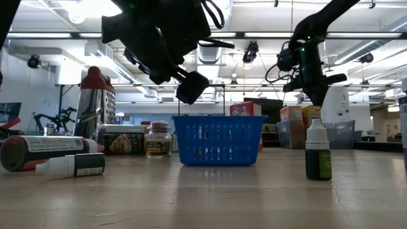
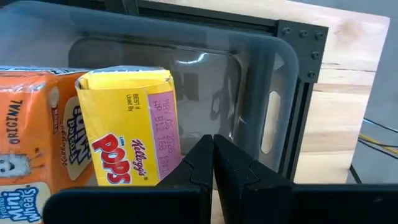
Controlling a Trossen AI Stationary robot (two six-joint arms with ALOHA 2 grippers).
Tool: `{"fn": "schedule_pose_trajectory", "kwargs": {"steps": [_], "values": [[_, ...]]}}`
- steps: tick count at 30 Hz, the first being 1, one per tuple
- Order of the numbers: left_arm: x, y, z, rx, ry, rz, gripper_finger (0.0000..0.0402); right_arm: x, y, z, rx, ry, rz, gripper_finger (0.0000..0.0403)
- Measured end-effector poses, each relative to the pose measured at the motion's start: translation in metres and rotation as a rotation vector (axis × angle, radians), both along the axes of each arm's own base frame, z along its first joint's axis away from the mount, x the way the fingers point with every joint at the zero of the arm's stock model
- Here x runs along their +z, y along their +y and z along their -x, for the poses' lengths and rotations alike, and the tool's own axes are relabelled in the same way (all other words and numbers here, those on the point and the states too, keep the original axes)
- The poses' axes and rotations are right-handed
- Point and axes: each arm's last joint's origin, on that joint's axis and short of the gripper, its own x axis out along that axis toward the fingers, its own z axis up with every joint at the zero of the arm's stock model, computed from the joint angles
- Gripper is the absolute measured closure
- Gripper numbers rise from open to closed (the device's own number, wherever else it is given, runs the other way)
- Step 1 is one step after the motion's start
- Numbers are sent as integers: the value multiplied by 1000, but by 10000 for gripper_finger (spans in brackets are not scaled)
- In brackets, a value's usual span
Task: Pick & Place Kitchen Items
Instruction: Put the yellow cereal box into the black bin
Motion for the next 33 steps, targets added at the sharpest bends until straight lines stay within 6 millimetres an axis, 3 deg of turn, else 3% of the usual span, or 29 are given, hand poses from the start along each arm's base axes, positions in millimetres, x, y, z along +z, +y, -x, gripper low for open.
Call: {"fn": "schedule_pose_trajectory", "kwargs": {"steps": [25,33], "values": [[0,1,0,-1,2,8,2,-5,6,0,31,-149,-146,394],[0,1,0,-1,2,9,2,1,4,3,30,-63,-83,394]]}}
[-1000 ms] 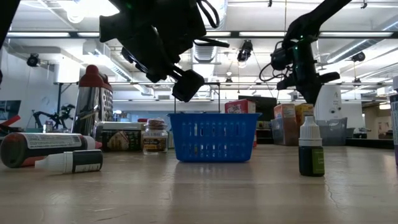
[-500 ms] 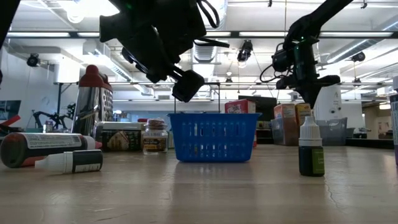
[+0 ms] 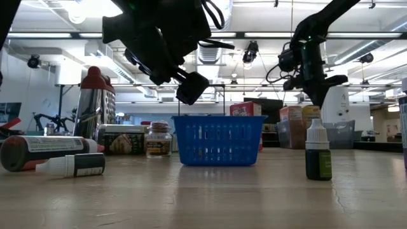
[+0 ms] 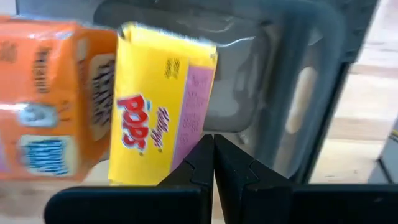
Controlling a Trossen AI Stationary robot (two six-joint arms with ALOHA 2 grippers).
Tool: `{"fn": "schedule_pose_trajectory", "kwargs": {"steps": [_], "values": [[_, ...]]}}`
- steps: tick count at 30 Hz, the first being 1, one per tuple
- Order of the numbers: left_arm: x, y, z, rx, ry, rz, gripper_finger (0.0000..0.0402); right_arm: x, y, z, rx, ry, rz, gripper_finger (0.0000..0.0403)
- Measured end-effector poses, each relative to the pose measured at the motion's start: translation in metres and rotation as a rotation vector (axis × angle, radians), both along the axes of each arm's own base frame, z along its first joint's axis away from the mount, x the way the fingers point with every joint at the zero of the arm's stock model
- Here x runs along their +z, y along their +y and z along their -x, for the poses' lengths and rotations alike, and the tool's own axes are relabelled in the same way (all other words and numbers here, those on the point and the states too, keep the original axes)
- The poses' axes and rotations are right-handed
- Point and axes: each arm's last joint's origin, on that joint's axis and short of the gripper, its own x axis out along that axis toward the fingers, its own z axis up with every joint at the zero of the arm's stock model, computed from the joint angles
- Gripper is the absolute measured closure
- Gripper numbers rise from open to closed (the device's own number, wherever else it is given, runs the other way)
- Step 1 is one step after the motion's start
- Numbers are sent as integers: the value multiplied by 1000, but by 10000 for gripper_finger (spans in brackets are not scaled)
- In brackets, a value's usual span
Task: Pick & Place Kitchen Items
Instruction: Put the yellow cereal box into the black bin, then put the large purple food coloring bottle into the blue bin
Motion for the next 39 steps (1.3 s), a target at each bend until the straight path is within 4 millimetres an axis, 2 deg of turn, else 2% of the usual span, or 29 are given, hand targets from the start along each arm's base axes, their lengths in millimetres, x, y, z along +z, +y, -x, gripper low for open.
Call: {"fn": "schedule_pose_trajectory", "kwargs": {"steps": [8,15,22,26,33,39], "values": [[0,0,0,0,0,0,2,21,3,3,1,-17,102,394],[0,1,0,2,-2,1,2,60,14,8,63,-77,225,394],[0,2,-1,6,-13,3,2,99,40,13,153,-142,358,394],[0,2,-1,6,-15,3,2,115,57,14,238,-170,419,394],[1,2,-1,6,7,-21,2,135,86,8,381,-247,514,394],[6,-5,5,29,-50,-84,2,145,110,-8,583,-348,547,394]]}}
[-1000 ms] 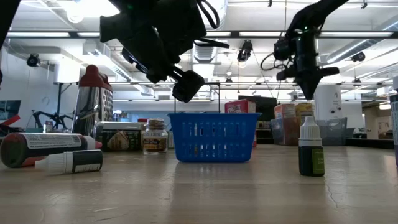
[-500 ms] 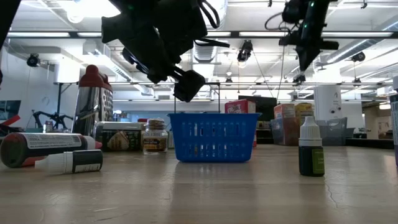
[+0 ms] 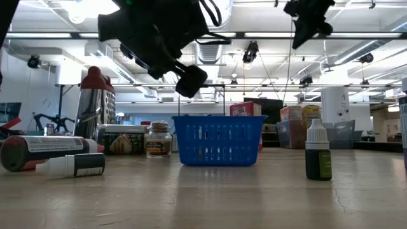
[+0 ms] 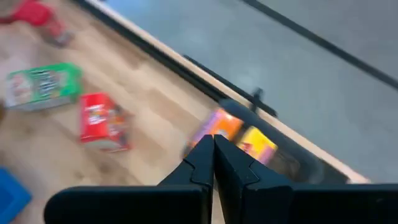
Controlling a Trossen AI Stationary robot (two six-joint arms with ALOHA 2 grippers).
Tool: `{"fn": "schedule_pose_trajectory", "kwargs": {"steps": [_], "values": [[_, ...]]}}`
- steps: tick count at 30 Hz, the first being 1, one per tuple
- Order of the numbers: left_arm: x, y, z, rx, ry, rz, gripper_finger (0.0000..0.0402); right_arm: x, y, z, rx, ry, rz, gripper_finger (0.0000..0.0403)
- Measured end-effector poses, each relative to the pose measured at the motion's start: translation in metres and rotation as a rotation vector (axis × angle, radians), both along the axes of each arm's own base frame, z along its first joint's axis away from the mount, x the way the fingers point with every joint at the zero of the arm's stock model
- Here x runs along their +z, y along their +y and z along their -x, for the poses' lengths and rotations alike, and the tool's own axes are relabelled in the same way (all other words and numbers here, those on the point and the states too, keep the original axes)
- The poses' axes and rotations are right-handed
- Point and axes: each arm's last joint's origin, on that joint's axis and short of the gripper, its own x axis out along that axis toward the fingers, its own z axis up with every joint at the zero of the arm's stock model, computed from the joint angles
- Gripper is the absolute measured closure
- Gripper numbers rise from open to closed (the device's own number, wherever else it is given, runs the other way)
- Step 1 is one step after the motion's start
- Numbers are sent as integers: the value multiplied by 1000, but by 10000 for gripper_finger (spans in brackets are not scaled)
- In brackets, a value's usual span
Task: Pick & Place Kitchen Items
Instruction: Put the large purple food coloring bottle into the blue bin
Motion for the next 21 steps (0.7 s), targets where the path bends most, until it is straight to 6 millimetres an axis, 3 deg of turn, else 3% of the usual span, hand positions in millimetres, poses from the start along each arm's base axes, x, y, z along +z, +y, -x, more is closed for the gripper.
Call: {"fn": "schedule_pose_trajectory", "kwargs": {"steps": [9,16,21], "values": [[12,-6,21,-9,-94,7,2,2,37,-26,225,-1,12,394],[35,-4,62,-48,-88,15,2,3,67,-44,384,-30,25,394],[57,-8,96,-172,-24,89,2,4,88,-52,492,-33,26,394]]}}
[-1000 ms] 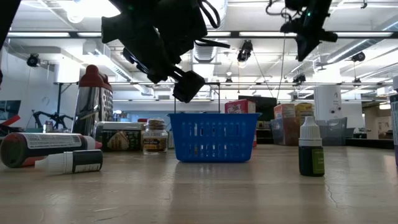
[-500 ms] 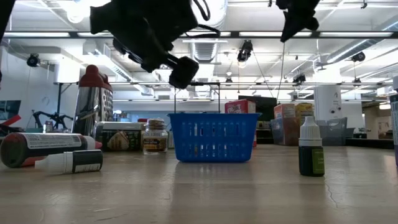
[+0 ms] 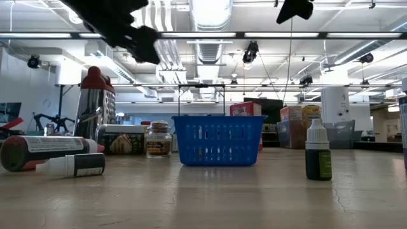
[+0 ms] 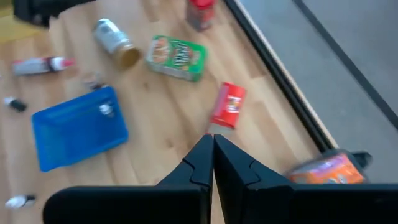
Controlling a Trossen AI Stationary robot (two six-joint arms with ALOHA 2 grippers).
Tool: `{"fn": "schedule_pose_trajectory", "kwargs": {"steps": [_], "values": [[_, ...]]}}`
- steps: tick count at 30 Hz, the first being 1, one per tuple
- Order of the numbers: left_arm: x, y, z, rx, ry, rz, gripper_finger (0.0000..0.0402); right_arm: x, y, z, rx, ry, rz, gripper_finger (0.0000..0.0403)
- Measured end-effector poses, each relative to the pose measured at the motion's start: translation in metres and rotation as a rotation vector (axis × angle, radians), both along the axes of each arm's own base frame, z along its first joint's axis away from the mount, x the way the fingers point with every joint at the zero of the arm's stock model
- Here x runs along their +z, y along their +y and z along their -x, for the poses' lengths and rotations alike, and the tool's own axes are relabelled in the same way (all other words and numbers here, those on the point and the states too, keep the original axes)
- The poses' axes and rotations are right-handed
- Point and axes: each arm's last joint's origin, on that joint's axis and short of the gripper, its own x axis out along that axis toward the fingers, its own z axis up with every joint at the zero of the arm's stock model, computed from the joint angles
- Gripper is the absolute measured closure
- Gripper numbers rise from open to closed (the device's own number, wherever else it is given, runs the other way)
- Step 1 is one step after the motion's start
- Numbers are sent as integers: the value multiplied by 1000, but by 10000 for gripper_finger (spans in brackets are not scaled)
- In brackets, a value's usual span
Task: Pick & Place Kitchen Items
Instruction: Put the large purple food coloring bottle into the blue bin
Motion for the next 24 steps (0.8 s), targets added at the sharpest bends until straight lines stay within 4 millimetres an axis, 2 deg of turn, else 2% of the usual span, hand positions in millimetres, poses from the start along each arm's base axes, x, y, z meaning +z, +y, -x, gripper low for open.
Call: {"fn": "schedule_pose_trajectory", "kwargs": {"steps": [5,8,11,19,22,24], "values": [[13,-11,27,-318,78,124,2,0,18,-4,65,-5,-9,394],[20,-15,42,-548,39,191,2,0,28,-6,92,2,18,394],[23,-13,61,-666,-21,203,2,-2,39,-5,102,23,14,394],[2,7,105,-653,-99,191,2,-11,70,11,56,149,28,394],[-3,16,116,-509,-145,125,2,-10,77,17,13,131,82,394],[-4,19,122,-418,-261,162,2,-9,78,19,19,132,142,394]]}}
